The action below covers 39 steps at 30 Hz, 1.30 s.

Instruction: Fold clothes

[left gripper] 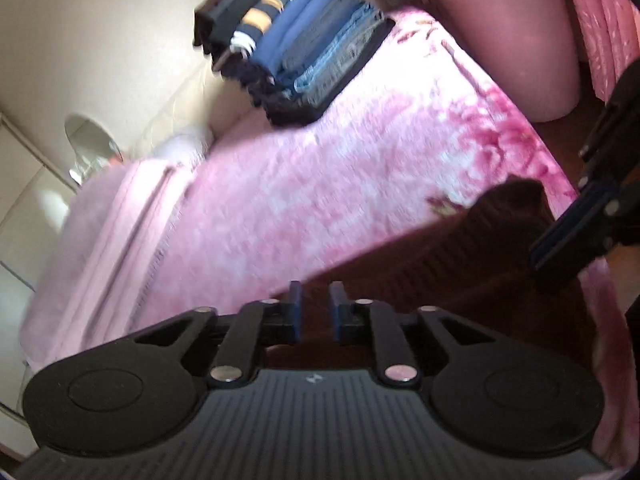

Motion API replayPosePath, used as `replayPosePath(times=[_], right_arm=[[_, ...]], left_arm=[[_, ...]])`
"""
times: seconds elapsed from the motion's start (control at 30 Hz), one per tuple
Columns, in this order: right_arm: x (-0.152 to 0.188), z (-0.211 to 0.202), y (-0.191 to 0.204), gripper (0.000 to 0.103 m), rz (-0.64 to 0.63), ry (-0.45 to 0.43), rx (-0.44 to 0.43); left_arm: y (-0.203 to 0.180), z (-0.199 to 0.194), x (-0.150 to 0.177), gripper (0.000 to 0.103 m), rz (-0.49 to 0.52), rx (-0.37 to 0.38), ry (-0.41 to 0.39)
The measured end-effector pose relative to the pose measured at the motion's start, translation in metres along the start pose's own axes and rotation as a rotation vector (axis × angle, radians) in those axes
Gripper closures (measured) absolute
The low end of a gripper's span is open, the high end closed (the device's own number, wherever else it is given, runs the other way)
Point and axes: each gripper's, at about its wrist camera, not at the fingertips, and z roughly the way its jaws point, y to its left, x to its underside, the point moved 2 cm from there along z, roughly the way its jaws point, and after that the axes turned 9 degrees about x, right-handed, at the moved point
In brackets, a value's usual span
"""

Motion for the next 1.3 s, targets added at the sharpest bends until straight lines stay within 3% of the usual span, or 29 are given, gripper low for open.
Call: replayPosePath(times=[0.1,0.23,0.27,0.33,0.37,0.43,0.57,0.67,0.73,0.77,0.87,1.0,1.2,1.23,1.27,1.3], right_arm=[[-0.001,-0.001,-0.016,0.091,0.058,0.024,0.007],[-0.001,-0.004,-0.018,0.086,0.083,0.055,-0.05],[0.0,-0.001,-0.016,0.081,0.093,0.068,-0.063],[0.001,-0.002,-0.018,0.036,0.116,0.075,-0.084],[0.001,-0.005,-0.017,0.035,0.116,0.066,-0.089],[0.003,-0.011,-0.012,0.035,0.07,0.052,-0.095],[0.019,-0.028,0.005,0.035,-0.179,0.012,-0.033],[0.024,-0.039,0.019,0.035,-0.403,-0.029,0.017],[0.029,-0.043,0.031,0.035,-0.576,-0.044,0.04],[0.032,-0.044,0.037,0.035,-0.661,-0.048,0.05],[0.042,-0.042,0.053,0.035,-0.902,-0.057,0.076],[0.056,-0.023,0.069,0.035,-1.197,-0.084,0.107],[0.08,0.02,0.075,0.035,-1.566,-0.13,0.091],[0.08,0.022,0.074,0.045,-1.572,-0.125,0.085],[0.08,0.024,0.073,0.061,-1.577,-0.119,0.079],[0.08,0.026,0.072,0.088,-1.583,-0.114,0.072]], left_arm=[[0.015,-0.029,0.026,0.075,-0.146,-0.018,0.024],[0.005,-0.07,0.041,0.073,-0.226,-0.031,0.016],[0.002,-0.08,0.045,0.073,-0.244,-0.034,0.013],[-0.004,-0.1,0.051,0.069,-0.279,-0.04,0.008],[-0.007,-0.11,0.055,0.065,-0.296,-0.043,0.005],[-0.019,-0.127,0.056,0.062,-0.3,-0.037,-0.008],[-0.076,-0.124,0.035,0.06,-0.131,0.025,-0.001],[-0.112,-0.102,0.029,0.059,0.03,0.017,0.076],[-0.126,-0.088,0.03,0.066,0.126,-0.009,0.145],[-0.129,-0.083,0.03,0.078,0.15,-0.018,0.168],[-0.121,-0.084,0.028,0.092,0.063,-0.03,0.154],[-0.103,-0.098,0.027,0.093,-0.07,-0.038,0.092],[-0.104,-0.108,0.031,0.09,-0.127,-0.061,0.083],[-0.107,-0.107,0.033,0.084,-0.121,-0.074,0.096],[-0.109,-0.106,0.034,0.077,-0.116,-0.087,0.109],[-0.112,-0.104,0.036,0.072,-0.111,-0.099,0.123]])
